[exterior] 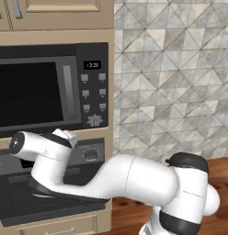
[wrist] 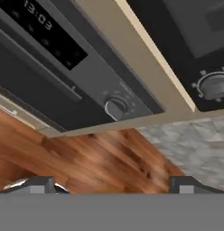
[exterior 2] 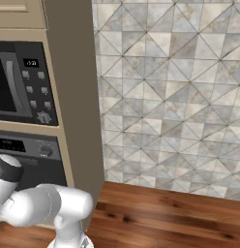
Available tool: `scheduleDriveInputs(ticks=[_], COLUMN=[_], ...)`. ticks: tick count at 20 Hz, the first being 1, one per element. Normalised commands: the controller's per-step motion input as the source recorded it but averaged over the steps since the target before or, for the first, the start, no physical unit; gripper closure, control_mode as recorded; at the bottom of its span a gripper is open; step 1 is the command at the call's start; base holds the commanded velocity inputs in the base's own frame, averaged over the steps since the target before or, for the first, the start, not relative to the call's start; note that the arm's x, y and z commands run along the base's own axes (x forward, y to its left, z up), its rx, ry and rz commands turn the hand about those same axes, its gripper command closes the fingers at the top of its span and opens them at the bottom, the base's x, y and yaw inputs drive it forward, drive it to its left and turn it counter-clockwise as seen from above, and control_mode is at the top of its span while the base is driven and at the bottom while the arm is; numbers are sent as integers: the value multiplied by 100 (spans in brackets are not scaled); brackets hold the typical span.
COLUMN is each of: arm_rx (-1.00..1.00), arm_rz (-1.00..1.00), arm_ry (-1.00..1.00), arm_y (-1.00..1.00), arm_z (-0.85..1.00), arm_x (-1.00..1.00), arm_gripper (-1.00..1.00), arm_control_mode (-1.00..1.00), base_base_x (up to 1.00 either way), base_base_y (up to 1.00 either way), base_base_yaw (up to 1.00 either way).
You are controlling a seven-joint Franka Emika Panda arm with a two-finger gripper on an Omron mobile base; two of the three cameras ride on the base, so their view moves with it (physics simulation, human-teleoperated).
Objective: Take the fish from the oven and place it on the plate on the counter.
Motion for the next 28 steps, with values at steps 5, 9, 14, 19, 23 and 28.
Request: scheduleDriveInputs(ticks=[5,9,14,19,23,28], arm_rx=[-5,-12,-30,-26,-10,-10], arm_rz=[37,40,24,14,4,0], arm_ry=[-35,-8,0,0,-3,-5], arm_y=[46,46,23,19,0,0], arm_z=[-57,-18,-15,-27,-31,-58], arm_x=[10,31,8,0,0,18], arm_gripper=[-100,-100,-100,-100,-100,-100], arm_control_mode=[-100,-100,-100,-100,-100,-100], base_base_x=[0,0,0,0,0,0], base_base_y=[0,0,0,0,0,0], base_base_yaw=[0,0,0,0,0,0])
